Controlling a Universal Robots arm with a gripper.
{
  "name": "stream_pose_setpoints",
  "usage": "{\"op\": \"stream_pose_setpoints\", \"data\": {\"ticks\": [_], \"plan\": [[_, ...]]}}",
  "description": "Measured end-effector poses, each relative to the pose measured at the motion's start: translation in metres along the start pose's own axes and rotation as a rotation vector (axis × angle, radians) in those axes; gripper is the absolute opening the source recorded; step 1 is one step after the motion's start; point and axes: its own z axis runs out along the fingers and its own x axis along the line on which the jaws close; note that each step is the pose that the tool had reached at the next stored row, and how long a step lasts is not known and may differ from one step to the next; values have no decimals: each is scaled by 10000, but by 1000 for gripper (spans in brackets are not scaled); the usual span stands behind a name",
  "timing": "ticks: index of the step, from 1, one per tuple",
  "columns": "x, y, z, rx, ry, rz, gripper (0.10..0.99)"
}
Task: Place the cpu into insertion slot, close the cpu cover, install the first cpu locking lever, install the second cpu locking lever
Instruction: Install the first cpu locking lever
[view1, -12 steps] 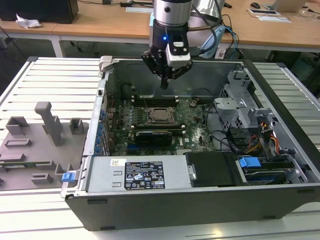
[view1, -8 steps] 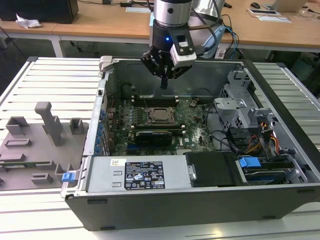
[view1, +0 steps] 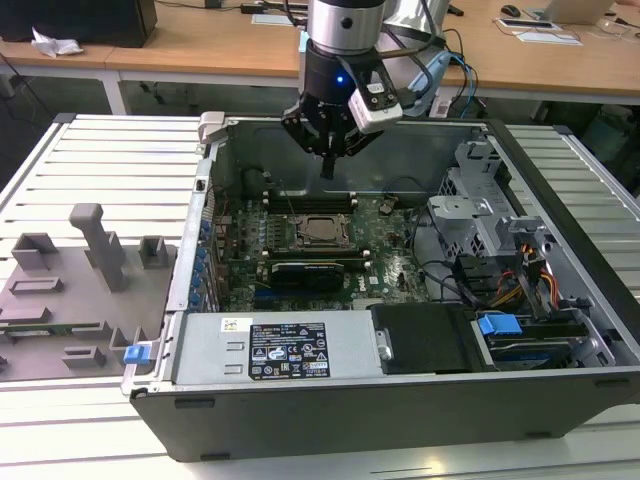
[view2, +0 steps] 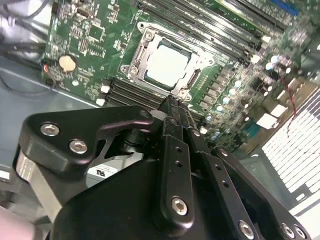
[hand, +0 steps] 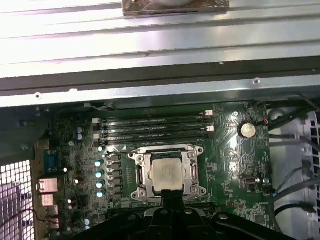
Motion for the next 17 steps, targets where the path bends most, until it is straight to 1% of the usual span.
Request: {"op": "stream_pose_setpoints", "data": {"ticks": [1,7,8,9,11,12,13,15,17], "plan": [[0,0,3,-1,9,-284,106],[0,0,10,4,45,-1373,106],[0,0,11,4,56,-1700,106],[0,0,12,4,61,-1869,106],[0,-1,14,6,80,-2445,106],[0,-1,14,6,85,-2631,106],[0,0,15,7,97,-2980,106],[0,-1,15,8,110,-3382,106],[0,-1,16,9,129,-3990,106]]}}
